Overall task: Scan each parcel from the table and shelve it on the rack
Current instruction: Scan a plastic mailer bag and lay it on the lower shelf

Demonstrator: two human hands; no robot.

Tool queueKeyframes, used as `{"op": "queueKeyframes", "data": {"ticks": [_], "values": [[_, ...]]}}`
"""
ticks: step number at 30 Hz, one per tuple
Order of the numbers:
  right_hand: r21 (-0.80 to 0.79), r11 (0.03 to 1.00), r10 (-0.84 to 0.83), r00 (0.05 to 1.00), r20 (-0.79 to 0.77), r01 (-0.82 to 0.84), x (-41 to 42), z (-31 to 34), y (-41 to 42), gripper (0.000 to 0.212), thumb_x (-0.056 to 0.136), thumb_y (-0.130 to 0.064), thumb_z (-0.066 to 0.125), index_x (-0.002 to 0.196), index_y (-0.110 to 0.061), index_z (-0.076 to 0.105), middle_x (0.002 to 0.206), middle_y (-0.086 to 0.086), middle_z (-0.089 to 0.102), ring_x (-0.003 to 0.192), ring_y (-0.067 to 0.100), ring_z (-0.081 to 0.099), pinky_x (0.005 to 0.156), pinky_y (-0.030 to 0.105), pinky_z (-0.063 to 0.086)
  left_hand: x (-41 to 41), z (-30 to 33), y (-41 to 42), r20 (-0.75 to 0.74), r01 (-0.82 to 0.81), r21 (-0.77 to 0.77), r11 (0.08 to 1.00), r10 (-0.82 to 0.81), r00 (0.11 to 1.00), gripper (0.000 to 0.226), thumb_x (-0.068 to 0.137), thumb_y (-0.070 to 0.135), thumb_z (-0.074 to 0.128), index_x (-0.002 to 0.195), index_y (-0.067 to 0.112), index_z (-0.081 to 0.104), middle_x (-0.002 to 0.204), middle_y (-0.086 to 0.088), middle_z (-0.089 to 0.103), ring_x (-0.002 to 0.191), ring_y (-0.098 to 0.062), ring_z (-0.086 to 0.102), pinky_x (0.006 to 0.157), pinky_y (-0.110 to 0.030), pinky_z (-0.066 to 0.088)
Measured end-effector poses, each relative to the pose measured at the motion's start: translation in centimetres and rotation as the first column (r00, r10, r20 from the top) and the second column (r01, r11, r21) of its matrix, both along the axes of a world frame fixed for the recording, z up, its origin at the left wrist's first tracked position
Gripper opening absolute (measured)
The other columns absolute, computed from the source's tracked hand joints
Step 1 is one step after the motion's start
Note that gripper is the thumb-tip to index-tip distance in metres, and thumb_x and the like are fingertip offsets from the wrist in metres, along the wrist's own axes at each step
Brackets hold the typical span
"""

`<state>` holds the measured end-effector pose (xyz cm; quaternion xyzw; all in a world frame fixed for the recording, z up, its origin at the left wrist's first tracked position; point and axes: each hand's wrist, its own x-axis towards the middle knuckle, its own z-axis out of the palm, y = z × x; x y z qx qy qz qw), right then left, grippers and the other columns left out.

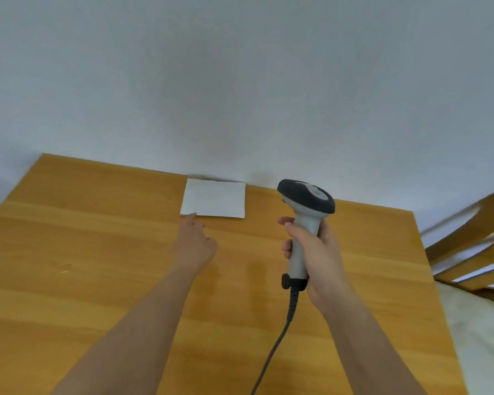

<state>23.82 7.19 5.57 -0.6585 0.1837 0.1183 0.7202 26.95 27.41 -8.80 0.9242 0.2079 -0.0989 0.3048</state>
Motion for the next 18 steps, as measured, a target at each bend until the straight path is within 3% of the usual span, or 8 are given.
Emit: {"op": "queueKeyframes", "data": {"ticks": [3, 6, 9, 11, 13, 16, 18], "values": [[-0.035, 0.999, 0.016, 0.998, -0.055, -0.018, 1.9, -2.6, 1.6, 0.022, 0.094, -0.010, 0.061, 0.113, -0.021, 0.059, 0.105, -0.003, 0.073, 0.065, 0.012, 0.055, 0.063, 0.028, 0.049, 2.7, -2.7, 1.4, -0.143, 0.167, 0.115, 0.979, -0.150, 0.978, 0.032, 0.091, 0.015, 0.052, 0.122, 0.011, 0.056, 0.163, 0.008, -0.005, 0.150, -0.022, 0.003, 0.118, -0.042, 0.019], [-0.067, 0.998, 0.017, 0.996, -0.084, -0.022, 3.0, -4.4, 2.4, 0.022, 0.094, -0.011, 0.062, 0.113, -0.020, 0.059, 0.104, -0.004, 0.073, 0.065, 0.012, 0.055, 0.062, 0.027, 0.049, 4.8, -5.0, 2.0, -0.204, 0.242, 0.151, 0.958, -0.209, 0.956, 0.020, 0.089, 0.014, 0.053, 0.109, 0.014, 0.053, 0.162, 0.006, -0.016, 0.150, -0.025, -0.011, 0.122, -0.048, 0.006], [-0.081, 0.997, 0.010, 0.994, -0.106, -0.018, 3.5, -5.4, 2.8, 0.021, 0.094, -0.011, 0.062, 0.112, -0.021, 0.060, 0.103, -0.005, 0.074, 0.063, 0.012, 0.055, 0.062, 0.026, 0.050, 6.1, -7.2, 2.6, -0.233, 0.302, 0.190, 0.934, -0.256, 0.938, 0.056, 0.090, 0.016, 0.052, 0.143, 0.010, 0.036, 0.162, 0.000, -0.021, 0.148, -0.028, -0.018, 0.121, -0.049, -0.003], [-0.090, 0.996, 0.005, 0.992, -0.124, -0.017, 3.7, -5.9, 3.0, 0.020, 0.094, -0.013, 0.062, 0.112, -0.021, 0.060, 0.103, -0.004, 0.074, 0.063, 0.013, 0.054, 0.061, 0.027, 0.050, 6.4, -8.0, 3.0, -0.264, 0.351, 0.202, 0.914, -0.294, 0.919, 0.075, 0.091, 0.022, 0.052, 0.154, 0.010, 0.013, 0.162, -0.003, -0.020, 0.148, -0.026, -0.020, 0.120, -0.050, -0.007], [-0.093, 0.996, 0.004, 0.991, -0.135, -0.017, 3.7, -6.3, 3.0, 0.021, 0.095, -0.013, 0.062, 0.114, -0.020, 0.059, 0.104, -0.003, 0.074, 0.063, 0.014, 0.054, 0.062, 0.028, 0.049, 6.2, -8.1, 3.3, -0.310, 0.429, 0.244, 0.870, -0.349, 0.884, 0.081, 0.092, 0.030, 0.050, 0.156, 0.011, 0.003, 0.163, -0.004, -0.017, 0.149, -0.022, -0.018, 0.120, -0.051, -0.009], [-0.089, 0.996, 0.002, 0.989, -0.145, -0.015, 3.3, -6.3, 2.8, 0.020, 0.095, -0.013, 0.061, 0.113, -0.020, 0.059, 0.105, 0.000, 0.073, 0.062, 0.014, 0.053, 0.062, 0.030, 0.048, 4.4, -7.3, 3.5, -0.341, 0.526, 0.319, 0.789, -0.422, 0.840, 0.083, 0.092, 0.038, 0.050, 0.156, 0.012, 0.004, 0.163, -0.002, -0.010, 0.150, -0.017, -0.010, 0.119, -0.051, -0.010], [-0.076, 0.997, 0.004, 0.988, -0.155, -0.016, 2.8, -6.1, 2.8, 0.020, 0.094, -0.013, 0.061, 0.113, -0.020, 0.059, 0.107, 0.003, 0.072, 0.061, 0.013, 0.053, 0.063, 0.031, 0.048, 2.3, -6.6, 3.4, -0.337, 0.544, 0.313, 0.778, -0.445, 0.830, 0.079, 0.092, 0.033, 0.052, 0.155, 0.012, 0.010, 0.163, 0.000, -0.002, 0.150, -0.015, -0.003, 0.118, -0.050, -0.008]]}}
